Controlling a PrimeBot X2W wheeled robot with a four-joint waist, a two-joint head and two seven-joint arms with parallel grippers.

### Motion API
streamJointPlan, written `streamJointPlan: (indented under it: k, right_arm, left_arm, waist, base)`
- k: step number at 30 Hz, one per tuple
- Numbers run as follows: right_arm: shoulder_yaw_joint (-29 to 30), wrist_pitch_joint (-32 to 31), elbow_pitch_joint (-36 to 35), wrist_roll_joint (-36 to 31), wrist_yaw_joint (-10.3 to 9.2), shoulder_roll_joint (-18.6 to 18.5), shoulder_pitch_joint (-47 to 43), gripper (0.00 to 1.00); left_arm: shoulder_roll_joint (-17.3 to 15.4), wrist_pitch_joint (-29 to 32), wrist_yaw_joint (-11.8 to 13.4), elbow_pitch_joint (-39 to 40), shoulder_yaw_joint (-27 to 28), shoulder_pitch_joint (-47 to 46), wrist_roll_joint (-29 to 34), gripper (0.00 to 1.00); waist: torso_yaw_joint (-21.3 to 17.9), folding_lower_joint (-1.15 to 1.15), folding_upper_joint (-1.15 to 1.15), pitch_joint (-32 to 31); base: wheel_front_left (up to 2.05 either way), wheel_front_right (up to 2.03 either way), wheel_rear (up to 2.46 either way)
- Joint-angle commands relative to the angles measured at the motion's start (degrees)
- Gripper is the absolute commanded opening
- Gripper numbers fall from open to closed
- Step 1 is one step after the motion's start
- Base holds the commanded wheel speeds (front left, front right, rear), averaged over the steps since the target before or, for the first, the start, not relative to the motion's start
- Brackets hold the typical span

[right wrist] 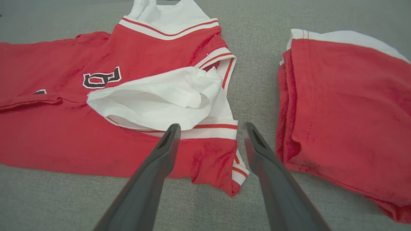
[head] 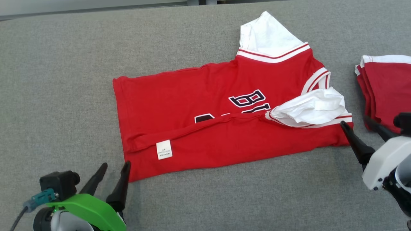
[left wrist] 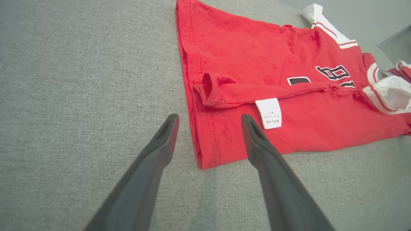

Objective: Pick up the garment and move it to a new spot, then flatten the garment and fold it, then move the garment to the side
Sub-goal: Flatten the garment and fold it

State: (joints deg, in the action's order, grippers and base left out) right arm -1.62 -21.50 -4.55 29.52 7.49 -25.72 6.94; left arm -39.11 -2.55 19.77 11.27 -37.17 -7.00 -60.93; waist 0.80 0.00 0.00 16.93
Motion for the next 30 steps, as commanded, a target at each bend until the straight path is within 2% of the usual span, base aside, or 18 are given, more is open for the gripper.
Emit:
streamJointPlan:
  k: [1,7,10,16,23,24,25,27,28,29,30]
  right_arm:
    - [0.6,0.1,-0.7,-0.8,-0.02,0.0,-1.6,1.00]
    - [2.4,-0.7,-0.1,-2.1,-0.02,1.1,-4.8,1.00]
    - [2.6,-1.5,1.8,-3.9,-0.03,0.2,-3.5,1.00]
    - [1.2,-3.6,6.0,-4.2,-0.03,0.7,0.9,1.00]
    - [-1.7,-7.7,11.1,-2.4,-0.03,1.0,4.6,1.00]
    - [-2.0,-8.3,11.4,-1.7,-0.02,1.1,4.8,1.00]
    - [-2.3,-8.9,11.7,-1.0,-0.01,1.2,4.9,1.00]
    - [-2.7,-9.6,11.8,0.2,-0.01,0.9,4.9,0.98]
    - [-2.9,-10.0,11.7,0.6,-0.01,0.6,4.9,0.52]
    - [-3.2,-10.2,11.6,0.9,-0.01,0.2,4.8,0.22]
    - [-3.4,-10.4,11.4,1.4,-0.01,-0.2,4.7,0.00]
  left_arm:
    - [0.3,-0.3,0.4,0.6,-0.3,0.9,0.3,1.00]
    - [1.3,-0.8,1.9,-0.9,-2.6,0.3,3.4,1.00]
    - [1.9,-0.1,1.1,-1.6,-3.1,-0.9,3.3,1.00]
    - [3.0,2.4,-0.4,-3.5,-4.2,-3.4,2.5,1.00]
    - [4.5,4.9,-2.4,-7.3,-6.0,-5.7,2.0,1.00]
    - [4.7,5.1,-2.8,-7.8,-6.2,-5.8,1.8,0.92]
    - [4.9,5.4,-3.0,-8.3,-6.3,-5.8,1.6,0.58]
    - [5.2,5.6,-3.8,-9.3,-6.7,-6.1,1.2,0.16]
    - [5.5,5.6,-4.3,-9.7,-6.7,-6.2,0.9,0.00]
    - [5.6,5.8,-4.9,-10.0,-7.0,-6.3,1.1,0.00]
    - [5.6,5.8,-5.4,-10.4,-7.0,-6.4,1.0,0.00]
  waist:
    - [-0.2,0.00,0.00,-0.9]
    - [-0.5,0.00,0.00,-0.8]
    - [-0.4,0.00,0.00,-0.1]
    - [0.3,0.00,0.00,1.9]
    - [1.1,0.00,0.00,2.8]
    - [1.2,0.00,0.00,2.8]
    - [1.2,0.00,0.00,2.8]
    - [1.3,0.00,0.00,2.8]
    - [1.3,0.00,0.00,2.7]
    - [1.4,0.00,0.00,2.6]
    - [1.4,0.00,0.00,2.6]
  base:
    - [0.00,0.00,0.00]
    - [0.00,0.00,0.00]
    - [0.00,0.00,0.00]
    - [0.00,0.00,0.00]
    - [0.00,0.00,0.00]
    - [0.00,0.00,0.00]
    - [0.00,0.00,0.00]
    - [0.00,0.00,0.00]
    - [0.00,0.00,0.00]
    - [0.00,0.00,0.00]
    - [0.00,0.00,0.00]
